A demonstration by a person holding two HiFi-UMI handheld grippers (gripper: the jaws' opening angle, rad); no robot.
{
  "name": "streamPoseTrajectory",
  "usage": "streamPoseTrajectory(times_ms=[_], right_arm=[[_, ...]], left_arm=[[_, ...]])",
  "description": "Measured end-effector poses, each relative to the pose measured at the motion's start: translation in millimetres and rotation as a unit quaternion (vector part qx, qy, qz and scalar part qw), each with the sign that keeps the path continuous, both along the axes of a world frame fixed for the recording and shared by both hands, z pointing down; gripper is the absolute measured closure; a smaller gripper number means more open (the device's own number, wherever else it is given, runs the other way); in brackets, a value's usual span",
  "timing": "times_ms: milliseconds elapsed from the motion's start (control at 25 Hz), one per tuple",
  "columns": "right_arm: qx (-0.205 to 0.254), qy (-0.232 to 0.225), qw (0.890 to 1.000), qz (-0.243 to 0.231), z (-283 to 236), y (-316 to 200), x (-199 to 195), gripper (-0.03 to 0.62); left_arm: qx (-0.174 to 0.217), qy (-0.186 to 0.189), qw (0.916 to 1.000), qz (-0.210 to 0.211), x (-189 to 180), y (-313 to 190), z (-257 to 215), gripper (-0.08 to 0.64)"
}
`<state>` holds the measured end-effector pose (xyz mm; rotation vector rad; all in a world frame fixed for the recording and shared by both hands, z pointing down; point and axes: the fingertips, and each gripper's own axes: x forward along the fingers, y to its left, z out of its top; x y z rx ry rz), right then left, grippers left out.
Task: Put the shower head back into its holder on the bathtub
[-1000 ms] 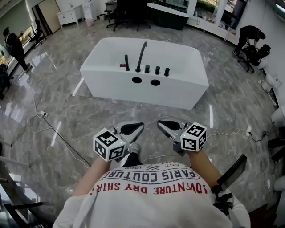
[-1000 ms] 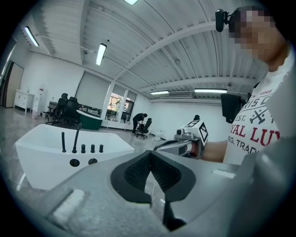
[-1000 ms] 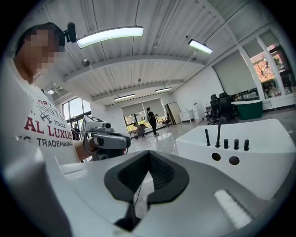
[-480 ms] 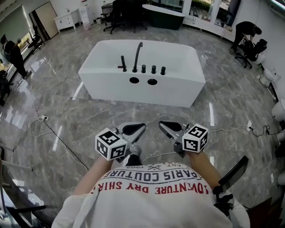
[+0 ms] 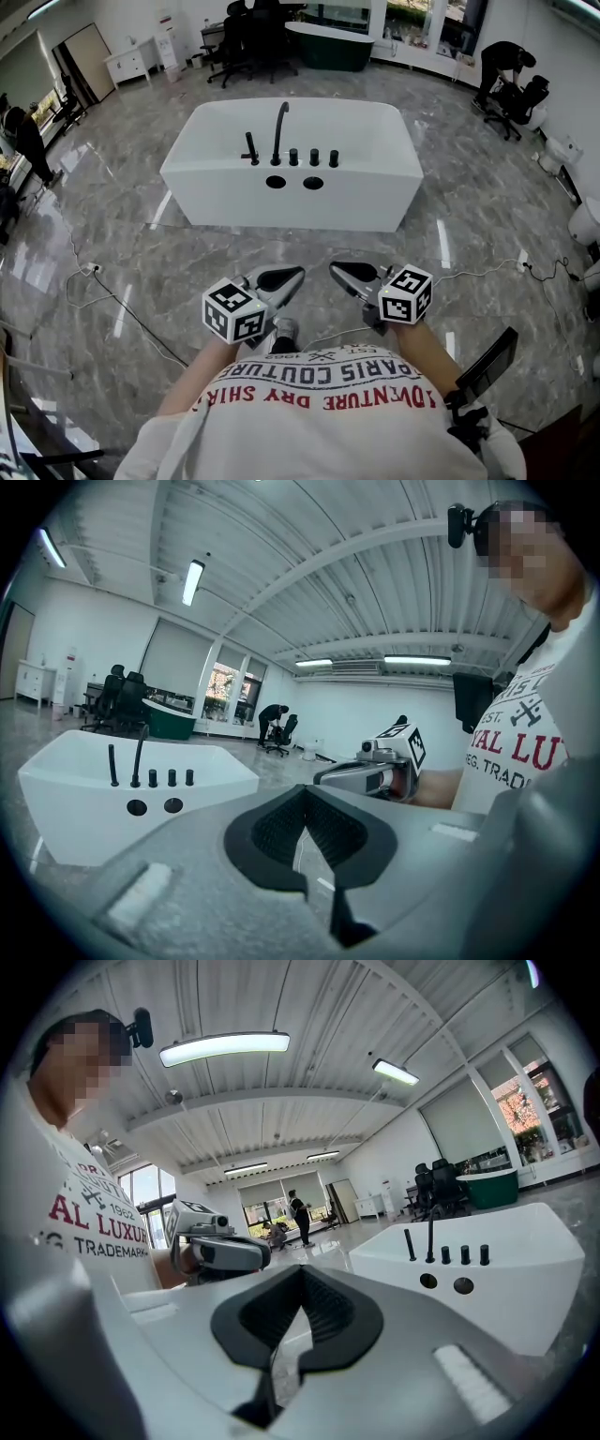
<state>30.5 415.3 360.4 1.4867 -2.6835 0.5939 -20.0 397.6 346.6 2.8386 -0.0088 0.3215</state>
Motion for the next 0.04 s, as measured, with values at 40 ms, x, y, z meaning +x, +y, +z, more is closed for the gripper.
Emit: streamPoseTrajectory(times_ms=[40], right_arm=[[-0.001, -0.001, 1.0, -0.001, 0.4, 2.8, 0.3, 0.588]], left_arm=[[-0.002, -0.001, 1.0, 0.0, 1.1, 3.1, 0.6, 0.558]])
